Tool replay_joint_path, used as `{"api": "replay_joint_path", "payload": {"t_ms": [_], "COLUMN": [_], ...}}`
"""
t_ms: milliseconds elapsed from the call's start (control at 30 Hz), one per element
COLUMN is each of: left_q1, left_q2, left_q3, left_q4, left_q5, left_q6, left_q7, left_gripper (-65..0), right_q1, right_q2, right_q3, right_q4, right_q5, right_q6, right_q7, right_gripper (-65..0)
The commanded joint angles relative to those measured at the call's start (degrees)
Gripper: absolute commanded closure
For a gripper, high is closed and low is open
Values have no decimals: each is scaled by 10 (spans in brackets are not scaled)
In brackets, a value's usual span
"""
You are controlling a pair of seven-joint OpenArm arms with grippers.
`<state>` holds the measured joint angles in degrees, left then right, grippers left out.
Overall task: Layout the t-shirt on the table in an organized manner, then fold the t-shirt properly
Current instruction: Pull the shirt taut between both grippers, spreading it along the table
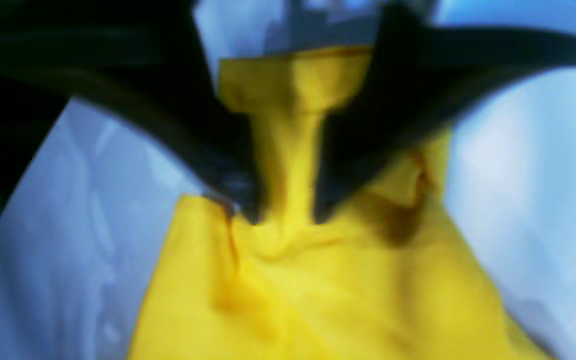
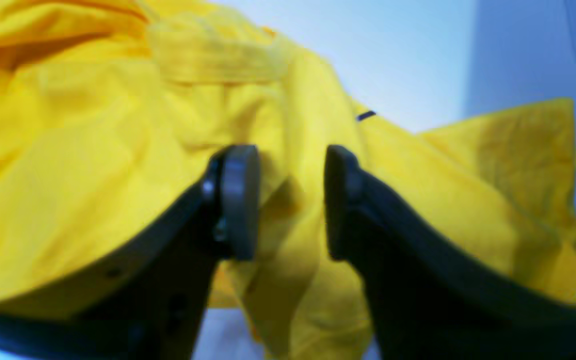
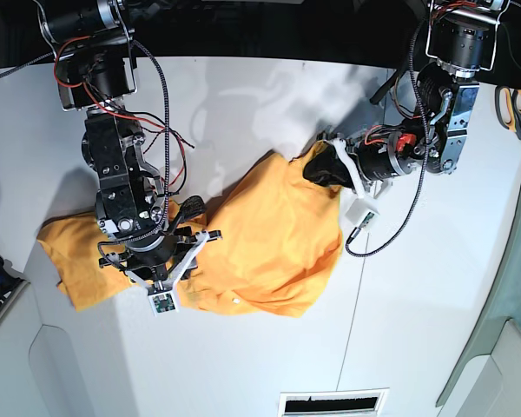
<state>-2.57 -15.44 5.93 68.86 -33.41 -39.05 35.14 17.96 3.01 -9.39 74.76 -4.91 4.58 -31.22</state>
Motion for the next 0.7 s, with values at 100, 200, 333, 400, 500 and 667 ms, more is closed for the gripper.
{"api": "replay_joint_path", "payload": {"t_ms": [100,200,333,400,500,667], "left_q1": [-10,-10,-12,-12,-10,-11], "left_q2": [-6,-12,-43,-66,-102,-151], "left_q3": [-2,-2,-2,-2,-2,-2], "left_q4": [7,7,7,7,7,7], "left_q5": [-10,12,35,35,35,7], "left_q6": [-5,24,61,61,61,38], "left_q7": [-11,-11,-11,-11,-10,-11], "left_gripper": [0,0,0,0,0,0], "right_q1": [16,17,30,37,41,41], "right_q2": [0,3,19,30,45,50], "right_q3": [2,2,2,2,2,2], "right_q4": [8,8,14,30,68,76], "right_q5": [-30,-69,-92,-94,-92,-3], "right_q6": [-5,-5,-26,-34,-34,-3], "right_q7": [29,27,15,5,-23,-42], "right_gripper": [0,0,0,0,0,0]}}
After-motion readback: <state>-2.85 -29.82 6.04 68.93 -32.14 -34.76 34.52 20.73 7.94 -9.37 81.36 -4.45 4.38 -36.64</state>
